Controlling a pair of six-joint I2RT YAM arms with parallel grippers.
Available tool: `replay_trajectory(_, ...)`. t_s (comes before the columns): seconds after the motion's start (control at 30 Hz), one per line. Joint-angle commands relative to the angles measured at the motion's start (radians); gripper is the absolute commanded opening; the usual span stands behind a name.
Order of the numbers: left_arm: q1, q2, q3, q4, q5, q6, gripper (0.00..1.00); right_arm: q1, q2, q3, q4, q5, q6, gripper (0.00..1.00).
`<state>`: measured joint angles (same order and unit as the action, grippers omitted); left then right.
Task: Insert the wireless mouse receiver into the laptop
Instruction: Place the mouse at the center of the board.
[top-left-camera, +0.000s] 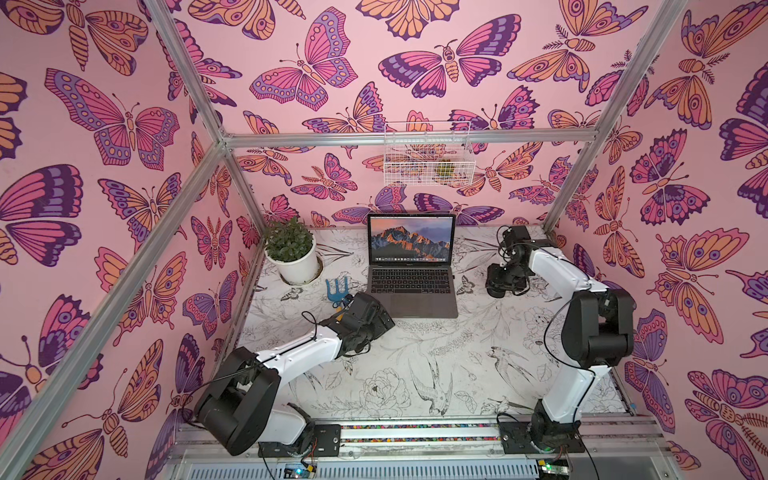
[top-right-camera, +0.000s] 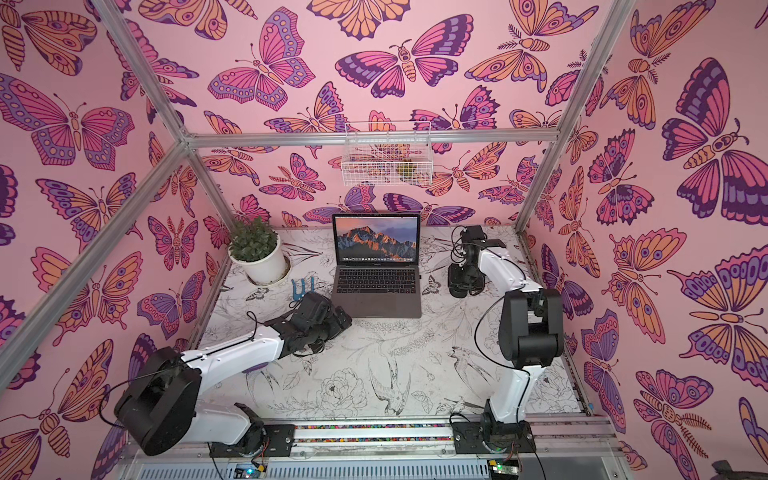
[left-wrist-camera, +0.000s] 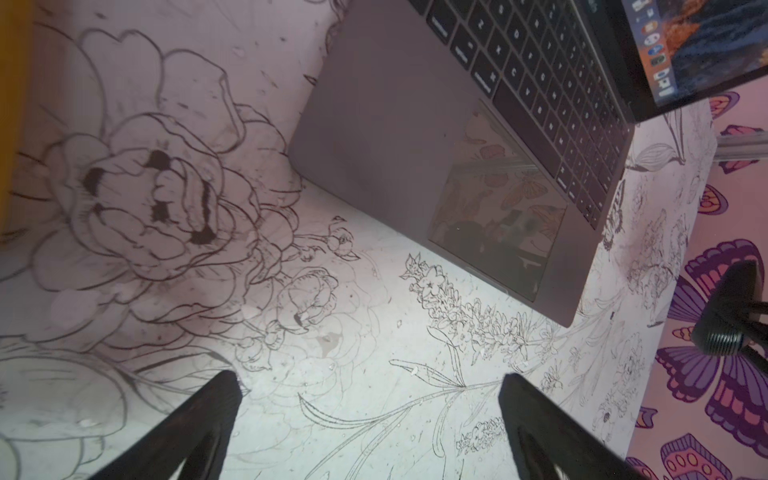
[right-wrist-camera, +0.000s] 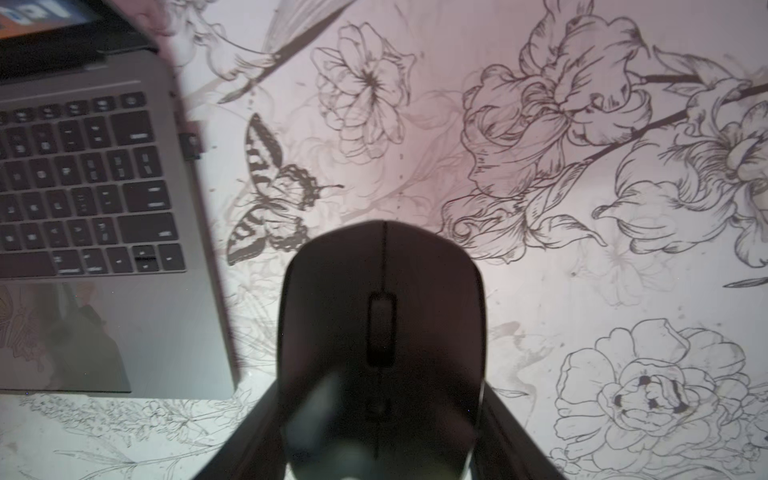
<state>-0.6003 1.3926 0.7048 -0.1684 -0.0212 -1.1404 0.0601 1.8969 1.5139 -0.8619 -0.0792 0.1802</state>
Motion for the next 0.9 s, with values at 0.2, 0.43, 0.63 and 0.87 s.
replay_trajectory(0.2,0.022,-0.156,-0.004,-0.114,-0.154,-0.03,1.0,-0.026,0.225,0.28,-0.249,0.04,-0.107,0.49)
replay_trajectory(0.43,0.082,-0.272,-0.056,-0.108,-0.139,0.037,1.0,-0.023,0.334,0.4,-0.312,0.075,-0.1,0.51)
replay_trajectory(0.63,0.119,-0.362,-0.11,-0.041,-0.089,0.125,1.0,-0.01,0.345,0.388,-0.263,0.044,-0.094,0.53)
replay_trajectory(0.87,0.123,-0.243,-0.083,0.02,0.084,0.193,1.0,-0.002,0.373,0.391,-0.215,0.038,-0.055,0.54)
